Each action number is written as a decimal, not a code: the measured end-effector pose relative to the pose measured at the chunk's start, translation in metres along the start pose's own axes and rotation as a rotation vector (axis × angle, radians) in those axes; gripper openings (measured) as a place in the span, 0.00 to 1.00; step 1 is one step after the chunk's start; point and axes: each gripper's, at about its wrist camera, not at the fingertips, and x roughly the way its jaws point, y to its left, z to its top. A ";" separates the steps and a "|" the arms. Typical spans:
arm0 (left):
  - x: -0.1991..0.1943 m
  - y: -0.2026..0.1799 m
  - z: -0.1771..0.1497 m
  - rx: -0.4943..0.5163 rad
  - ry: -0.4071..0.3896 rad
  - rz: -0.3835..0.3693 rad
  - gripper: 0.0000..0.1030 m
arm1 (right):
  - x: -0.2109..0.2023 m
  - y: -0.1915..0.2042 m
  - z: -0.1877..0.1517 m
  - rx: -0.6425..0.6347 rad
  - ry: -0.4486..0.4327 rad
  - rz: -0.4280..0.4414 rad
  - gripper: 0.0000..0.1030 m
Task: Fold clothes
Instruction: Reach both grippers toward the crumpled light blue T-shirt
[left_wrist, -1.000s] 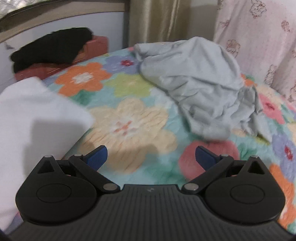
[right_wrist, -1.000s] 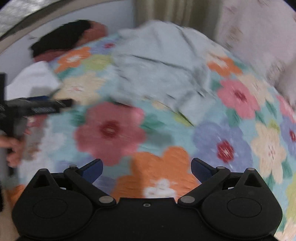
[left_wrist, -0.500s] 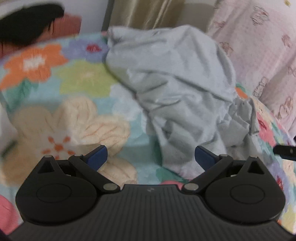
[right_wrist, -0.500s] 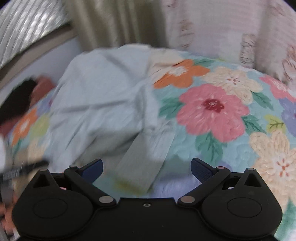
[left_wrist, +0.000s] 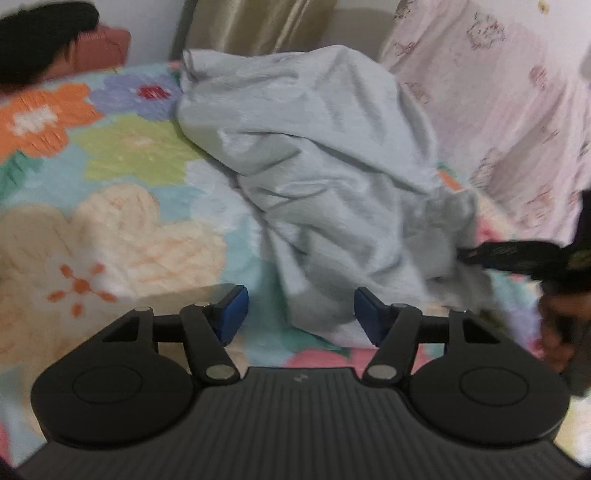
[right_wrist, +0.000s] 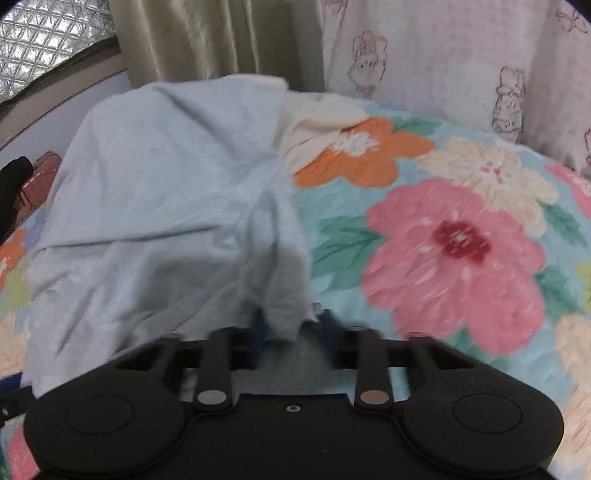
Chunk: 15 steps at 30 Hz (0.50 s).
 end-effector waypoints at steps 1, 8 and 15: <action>0.000 0.003 -0.001 -0.036 0.009 -0.040 0.58 | -0.002 0.007 -0.004 0.011 0.018 0.052 0.14; 0.003 0.016 -0.006 -0.185 0.066 -0.199 0.45 | -0.029 0.057 -0.057 0.006 0.140 0.350 0.09; 0.005 0.004 -0.010 -0.206 0.145 -0.264 0.12 | -0.071 0.056 -0.099 -0.013 0.180 0.472 0.08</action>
